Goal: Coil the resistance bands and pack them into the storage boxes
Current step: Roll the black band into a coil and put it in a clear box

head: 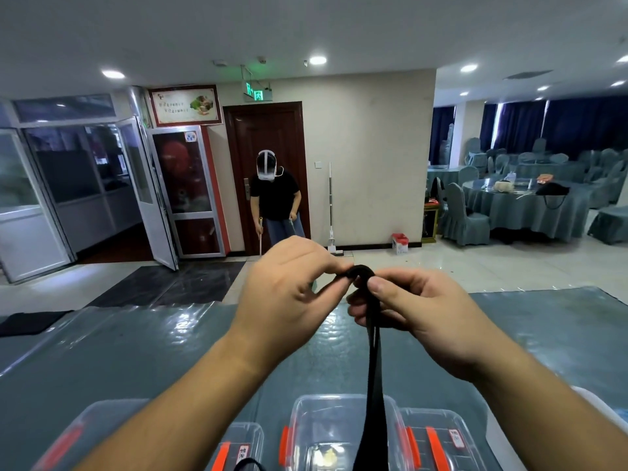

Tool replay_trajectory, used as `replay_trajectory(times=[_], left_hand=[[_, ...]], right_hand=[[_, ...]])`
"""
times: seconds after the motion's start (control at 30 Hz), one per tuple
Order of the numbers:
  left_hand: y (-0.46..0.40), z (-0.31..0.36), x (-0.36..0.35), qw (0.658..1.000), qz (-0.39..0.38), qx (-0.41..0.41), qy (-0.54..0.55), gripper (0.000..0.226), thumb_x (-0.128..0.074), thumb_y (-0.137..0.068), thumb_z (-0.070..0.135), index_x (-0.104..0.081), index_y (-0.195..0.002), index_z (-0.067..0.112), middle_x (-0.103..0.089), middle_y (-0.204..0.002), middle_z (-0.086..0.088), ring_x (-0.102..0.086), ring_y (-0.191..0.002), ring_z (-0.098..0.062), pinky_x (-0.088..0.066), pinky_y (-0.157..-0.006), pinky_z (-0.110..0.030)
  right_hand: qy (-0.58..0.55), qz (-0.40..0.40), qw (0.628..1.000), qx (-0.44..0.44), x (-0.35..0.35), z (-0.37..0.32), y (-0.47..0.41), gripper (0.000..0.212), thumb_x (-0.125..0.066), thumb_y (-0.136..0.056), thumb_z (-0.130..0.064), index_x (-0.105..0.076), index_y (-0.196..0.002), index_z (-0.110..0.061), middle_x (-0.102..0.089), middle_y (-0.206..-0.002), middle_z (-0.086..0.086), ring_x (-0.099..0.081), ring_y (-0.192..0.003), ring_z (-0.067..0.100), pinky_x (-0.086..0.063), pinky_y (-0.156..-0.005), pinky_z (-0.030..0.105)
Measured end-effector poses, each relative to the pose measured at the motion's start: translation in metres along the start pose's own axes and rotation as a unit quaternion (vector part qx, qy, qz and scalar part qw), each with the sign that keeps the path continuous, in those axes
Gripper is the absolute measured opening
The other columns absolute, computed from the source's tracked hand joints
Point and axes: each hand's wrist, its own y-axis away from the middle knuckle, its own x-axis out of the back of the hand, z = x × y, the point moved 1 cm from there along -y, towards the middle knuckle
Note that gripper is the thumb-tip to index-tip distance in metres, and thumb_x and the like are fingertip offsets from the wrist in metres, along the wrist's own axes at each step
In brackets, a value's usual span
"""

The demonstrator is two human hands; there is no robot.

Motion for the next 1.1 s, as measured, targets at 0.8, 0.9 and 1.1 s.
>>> replay_trajectory(times=[0.8, 0.9, 1.1], left_hand=[[0.003, -0.007, -0.009, 0.998, -0.068, -0.004, 0.015, 0.019, -0.062, -0.096, 0.017, -0.066, -0.113, 0.01, -0.064, -0.111, 0.0, -0.058, -0.104, -0.018, -0.046, -0.095, -0.03], [0.006, -0.002, -0.01, 0.999, -0.032, -0.001, 0.007, 0.017, -0.069, -0.094, 0.016, -0.069, -0.108, 0.008, -0.066, -0.107, -0.001, -0.06, -0.101, -0.017, -0.047, -0.093, -0.025], [0.001, 0.006, -0.006, 0.956, -0.086, 0.186, 0.212, 0.024, -0.082, -0.083, 0.01, -0.07, -0.102, 0.02, -0.07, -0.103, 0.009, -0.069, -0.094, -0.012, -0.058, -0.079, -0.026]], right_hand=[[-0.068, 0.007, 0.998, -0.004, -0.009, 0.001, -0.006, 0.025, -0.065, -0.089, -0.017, -0.079, -0.103, -0.001, -0.077, -0.099, 0.022, -0.074, -0.087, 0.027, -0.063, -0.087, 0.036], [-0.078, 0.006, 0.997, 0.003, -0.009, 0.0, -0.008, 0.024, -0.065, -0.089, -0.014, -0.08, -0.104, -0.004, -0.077, -0.099, 0.019, -0.073, -0.086, 0.025, -0.061, -0.079, 0.029], [0.035, 0.02, 0.997, 0.059, -0.002, -0.001, -0.01, 0.023, -0.063, -0.095, -0.004, -0.078, -0.11, -0.012, -0.08, -0.104, 0.01, -0.075, -0.103, 0.027, -0.06, -0.095, 0.037]])
